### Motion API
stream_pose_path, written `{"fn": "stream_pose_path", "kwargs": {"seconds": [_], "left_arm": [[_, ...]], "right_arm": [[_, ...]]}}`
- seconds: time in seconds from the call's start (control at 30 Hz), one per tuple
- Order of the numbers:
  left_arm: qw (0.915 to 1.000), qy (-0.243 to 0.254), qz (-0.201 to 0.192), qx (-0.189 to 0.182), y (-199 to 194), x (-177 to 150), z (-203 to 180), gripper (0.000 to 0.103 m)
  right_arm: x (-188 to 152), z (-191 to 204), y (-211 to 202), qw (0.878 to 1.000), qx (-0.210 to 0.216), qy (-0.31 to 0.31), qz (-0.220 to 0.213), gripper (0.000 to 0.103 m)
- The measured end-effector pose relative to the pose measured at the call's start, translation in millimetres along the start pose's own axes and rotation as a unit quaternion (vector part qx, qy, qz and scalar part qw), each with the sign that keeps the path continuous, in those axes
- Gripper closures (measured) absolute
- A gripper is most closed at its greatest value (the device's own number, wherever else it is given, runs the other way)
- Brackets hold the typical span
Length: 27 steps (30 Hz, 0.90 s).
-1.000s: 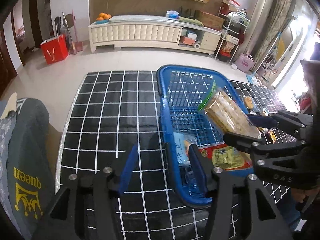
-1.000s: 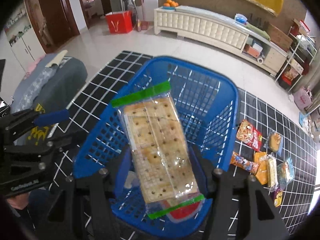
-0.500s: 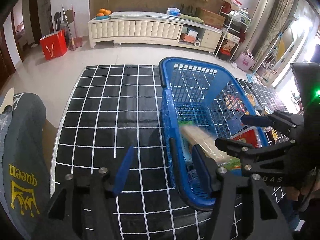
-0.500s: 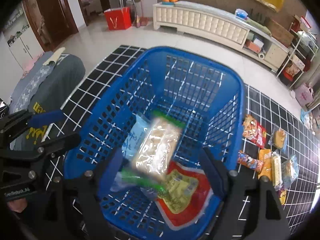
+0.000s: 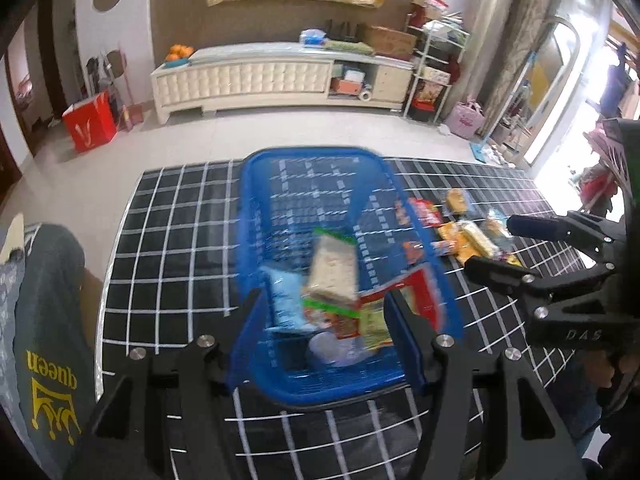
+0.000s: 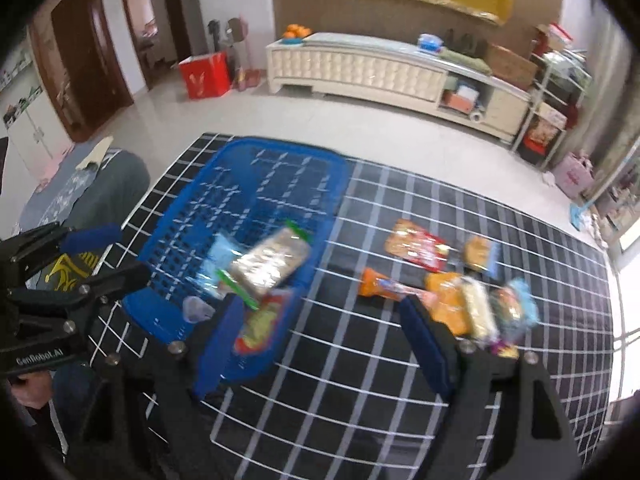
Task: Organize snacks
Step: 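Lower the cracker pack into the basket and open the right gripper, then move the right gripper to the light-blue bread bag while the left approaches a cracker pack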
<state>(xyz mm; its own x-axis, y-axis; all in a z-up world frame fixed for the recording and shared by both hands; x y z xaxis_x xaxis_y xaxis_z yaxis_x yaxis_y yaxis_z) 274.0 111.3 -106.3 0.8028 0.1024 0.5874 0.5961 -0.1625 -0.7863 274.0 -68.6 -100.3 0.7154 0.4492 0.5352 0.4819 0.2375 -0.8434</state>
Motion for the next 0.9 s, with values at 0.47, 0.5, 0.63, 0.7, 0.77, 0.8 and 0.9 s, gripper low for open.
{"fn": "stream_pose_path", "kwargs": {"seconds": [0.47,0.5,0.63,0.7,0.77,0.8,0.9], "left_arm": [[0.9975,0.066,0.000,-0.025,12.2,6.1,-139.7,0.040],[0.9972,0.069,0.001,-0.027,15.2,6.3,-148.9,0.040],[0.9961,0.079,0.014,-0.035,34.5,5.2,-186.4,0.040],[0.9956,0.083,0.024,-0.037,44.9,3.9,-199.3,0.040],[0.9950,0.086,0.033,-0.038,56.2,2.1,-209.1,0.040],[0.9949,0.086,0.037,-0.039,61.2,1.3,-214.6,0.040],[0.9946,0.082,0.052,-0.038,80.4,1.0,-225.1,0.040]], "right_arm": [[-65.0,-135.5,-54.6,0.995,-0.052,0.086,-0.011,0.020],[-68.4,-142.6,-54.4,0.994,-0.054,0.091,-0.008,0.020],[-82.7,-171.1,-50.1,0.993,-0.060,0.105,-0.001,0.020],[-89.2,-185.0,-46.2,0.992,-0.062,0.112,0.004,0.020],[-93.8,-197.0,-38.2,0.991,-0.062,0.118,0.011,0.020],[-97.8,-202.4,-37.4,0.991,-0.061,0.119,0.014,0.020],[-104.0,-217.5,-21.8,0.990,-0.060,0.121,0.029,0.020]]}}
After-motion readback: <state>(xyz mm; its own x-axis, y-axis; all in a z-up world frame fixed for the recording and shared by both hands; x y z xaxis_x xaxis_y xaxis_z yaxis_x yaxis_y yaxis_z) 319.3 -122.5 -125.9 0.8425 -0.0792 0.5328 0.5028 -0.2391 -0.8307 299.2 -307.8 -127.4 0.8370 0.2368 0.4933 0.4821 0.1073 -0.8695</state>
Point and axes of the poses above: each gripper's, at about its wrist camera, not at the fingertips, and y roughly the way its jaws point, z to its left, x to its top, the point moved 5 cm from there along y, roughly the way its jaws point, and after that the axes turned 7 degrees about -y, right-handed, at the moved point
